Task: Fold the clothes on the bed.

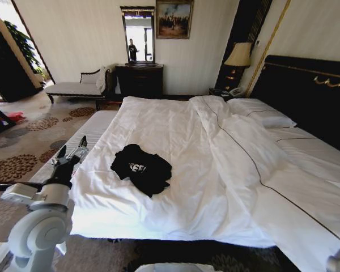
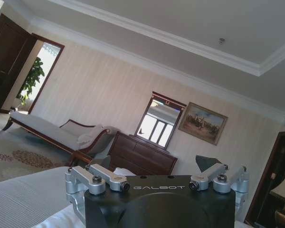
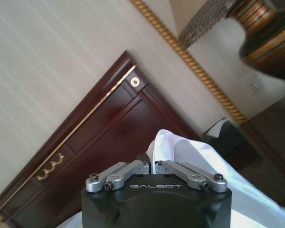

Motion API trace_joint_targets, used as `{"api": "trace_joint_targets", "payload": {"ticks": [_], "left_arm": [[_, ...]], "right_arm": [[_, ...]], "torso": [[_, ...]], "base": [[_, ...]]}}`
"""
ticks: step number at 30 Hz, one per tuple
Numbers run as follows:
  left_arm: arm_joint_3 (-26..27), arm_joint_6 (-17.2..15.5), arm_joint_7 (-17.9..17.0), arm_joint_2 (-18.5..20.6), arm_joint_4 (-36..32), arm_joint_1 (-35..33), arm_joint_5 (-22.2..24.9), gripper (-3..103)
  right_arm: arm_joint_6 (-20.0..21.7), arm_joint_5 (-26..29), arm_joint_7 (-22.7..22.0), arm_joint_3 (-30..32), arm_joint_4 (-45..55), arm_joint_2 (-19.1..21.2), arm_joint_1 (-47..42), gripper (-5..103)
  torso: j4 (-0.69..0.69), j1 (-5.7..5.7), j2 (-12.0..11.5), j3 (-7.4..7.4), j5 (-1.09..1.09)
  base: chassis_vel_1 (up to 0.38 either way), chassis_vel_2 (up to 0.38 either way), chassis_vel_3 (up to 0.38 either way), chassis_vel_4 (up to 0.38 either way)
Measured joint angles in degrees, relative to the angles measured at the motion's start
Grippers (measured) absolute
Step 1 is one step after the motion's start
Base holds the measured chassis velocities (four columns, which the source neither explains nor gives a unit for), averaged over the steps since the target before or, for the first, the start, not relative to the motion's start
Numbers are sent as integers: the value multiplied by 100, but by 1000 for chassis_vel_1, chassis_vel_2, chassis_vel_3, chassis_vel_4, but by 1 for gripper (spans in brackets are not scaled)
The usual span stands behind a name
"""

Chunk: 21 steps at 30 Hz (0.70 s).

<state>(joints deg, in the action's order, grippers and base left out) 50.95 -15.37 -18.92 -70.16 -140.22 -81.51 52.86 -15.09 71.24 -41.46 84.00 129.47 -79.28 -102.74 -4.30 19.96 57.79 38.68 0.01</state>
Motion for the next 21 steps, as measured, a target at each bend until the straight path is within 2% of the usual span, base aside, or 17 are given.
{"api": "trace_joint_targets", "payload": {"ticks": [10,18,21], "left_arm": [[-3,2,-2,31,-30,-31,19,100],[98,9,-16,83,-124,-141,94,100],[145,10,-20,96,-154,-174,129,100]], "right_arm": [[22,-304,-367,82,-136,-94,-178,1],[371,-859,-771,-76,-528,-53,122,-1],[453,-893,-815,-73,-545,-38,165,14]], "torso": [[-1,1,0,0,-2],[-1,1,0,0,-1],[-5,0,0,0,-2]], "base": [[0,0,0,0],[0,0,0,0],[0,0,0,0]]}}
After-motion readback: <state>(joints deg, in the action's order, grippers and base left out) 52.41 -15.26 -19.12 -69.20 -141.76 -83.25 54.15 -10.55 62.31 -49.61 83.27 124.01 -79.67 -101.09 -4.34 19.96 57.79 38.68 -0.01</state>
